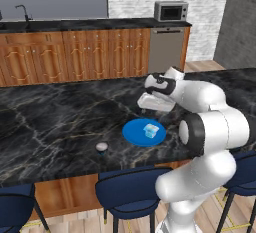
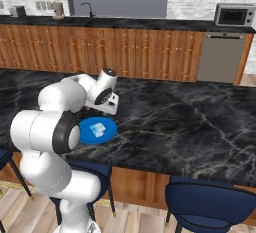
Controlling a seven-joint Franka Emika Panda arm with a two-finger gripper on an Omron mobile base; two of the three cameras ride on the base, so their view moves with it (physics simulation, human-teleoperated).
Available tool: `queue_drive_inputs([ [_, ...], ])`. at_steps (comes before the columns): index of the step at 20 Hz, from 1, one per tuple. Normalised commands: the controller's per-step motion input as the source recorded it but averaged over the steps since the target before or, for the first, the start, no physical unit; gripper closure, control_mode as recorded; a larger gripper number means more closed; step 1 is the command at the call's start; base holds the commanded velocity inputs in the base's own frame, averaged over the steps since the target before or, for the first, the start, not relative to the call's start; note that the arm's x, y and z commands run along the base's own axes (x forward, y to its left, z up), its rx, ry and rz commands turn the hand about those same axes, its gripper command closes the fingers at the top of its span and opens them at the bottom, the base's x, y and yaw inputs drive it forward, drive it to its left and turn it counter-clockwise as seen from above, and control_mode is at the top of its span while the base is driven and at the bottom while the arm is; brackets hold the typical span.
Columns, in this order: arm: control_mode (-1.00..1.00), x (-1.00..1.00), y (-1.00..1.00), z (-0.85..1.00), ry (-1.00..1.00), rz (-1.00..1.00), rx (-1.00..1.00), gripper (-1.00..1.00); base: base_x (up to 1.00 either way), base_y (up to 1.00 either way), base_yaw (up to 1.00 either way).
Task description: Place two yogurt containers on each plate.
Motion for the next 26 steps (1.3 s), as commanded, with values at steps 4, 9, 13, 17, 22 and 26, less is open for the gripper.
queue_drive_inputs([
  [4, -1.00, -0.79, 0.56, 0.42, 0.00, 0.03, -0.13, -1.00, 0.00, 0.00, 0.00],
  [9, -1.00, -0.65, 0.68, 0.11, 0.00, 0.07, -0.13, -1.00, 0.00, 0.00, 0.00],
  [13, -1.00, -0.48, 0.71, 0.00, -0.02, 0.11, -0.16, -1.00, 0.00, 0.00, 0.00],
  [17, -1.00, -0.25, 0.62, 0.00, -0.01, 0.13, -0.15, -1.00, 0.00, 0.00, 0.00],
  [22, -1.00, -0.10, 0.62, 0.00, 0.00, 0.10, -0.07, -1.00, 0.00, 0.00, 0.00],
  [26, -1.00, 0.00, 0.63, -0.01, 0.00, 0.08, 0.00, -1.00, 0.00, 0.00, 0.00],
])
